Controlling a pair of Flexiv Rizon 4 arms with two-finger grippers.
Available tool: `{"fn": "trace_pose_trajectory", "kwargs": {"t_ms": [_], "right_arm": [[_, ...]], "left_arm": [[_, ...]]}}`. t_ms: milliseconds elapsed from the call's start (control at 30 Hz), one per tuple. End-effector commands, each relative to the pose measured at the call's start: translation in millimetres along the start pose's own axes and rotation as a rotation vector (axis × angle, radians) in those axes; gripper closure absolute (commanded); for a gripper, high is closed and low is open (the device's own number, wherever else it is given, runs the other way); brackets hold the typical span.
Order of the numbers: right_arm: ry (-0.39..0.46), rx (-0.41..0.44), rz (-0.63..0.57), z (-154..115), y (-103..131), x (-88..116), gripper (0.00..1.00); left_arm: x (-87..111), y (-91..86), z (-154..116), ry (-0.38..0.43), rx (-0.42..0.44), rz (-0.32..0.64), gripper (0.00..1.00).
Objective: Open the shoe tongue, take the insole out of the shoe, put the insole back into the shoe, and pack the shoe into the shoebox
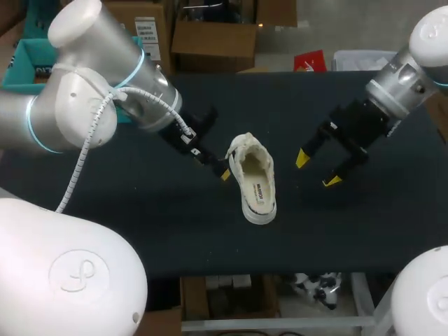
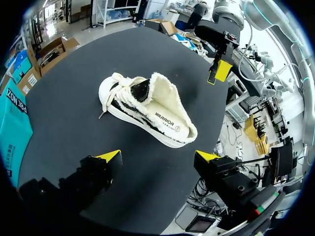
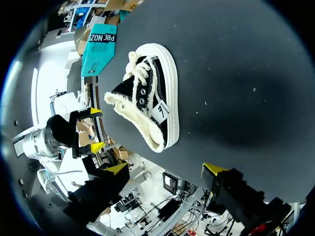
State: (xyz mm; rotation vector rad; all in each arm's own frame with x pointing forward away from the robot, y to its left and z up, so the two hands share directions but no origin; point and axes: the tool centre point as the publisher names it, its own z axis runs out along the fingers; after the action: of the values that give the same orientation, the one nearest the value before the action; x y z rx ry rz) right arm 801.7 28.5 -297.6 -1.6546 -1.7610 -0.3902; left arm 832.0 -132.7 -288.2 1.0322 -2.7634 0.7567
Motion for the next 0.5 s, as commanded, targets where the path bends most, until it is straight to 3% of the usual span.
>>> {"fn": "trace_pose_trajectory", "kwargs": {"t_ms": [33, 300, 333, 400, 500], "right_arm": [[-0.014, -0.206, 0.001, -1, -15, 1, 0.0], [-0.014, -0.206, 0.001, -1, -15, 1, 0.0], [-0.048, -0.199, -0.031, -3, -13, 0, 0.0], [-0.108, -0.2, -0.091, -6, -14, 0, 0.0], [-0.21, -0.219, -0.162, -11, -17, 3, 0.0]], "left_arm": [[0.7, -0.5, 1, -0.003, -0.001, -0.001, 0.0], [0.7, -0.5, 1, -0.003, -0.001, -0.001, 0.0], [0.7, -0.5, 1, -0.003, -0.001, -0.001, 0.0], [0.5, -3.0, 8, -0.012, -0.011, -0.101, 0.0], [1.4, -2.6, 18, -0.087, -0.041, -0.302, 0.0]]}}
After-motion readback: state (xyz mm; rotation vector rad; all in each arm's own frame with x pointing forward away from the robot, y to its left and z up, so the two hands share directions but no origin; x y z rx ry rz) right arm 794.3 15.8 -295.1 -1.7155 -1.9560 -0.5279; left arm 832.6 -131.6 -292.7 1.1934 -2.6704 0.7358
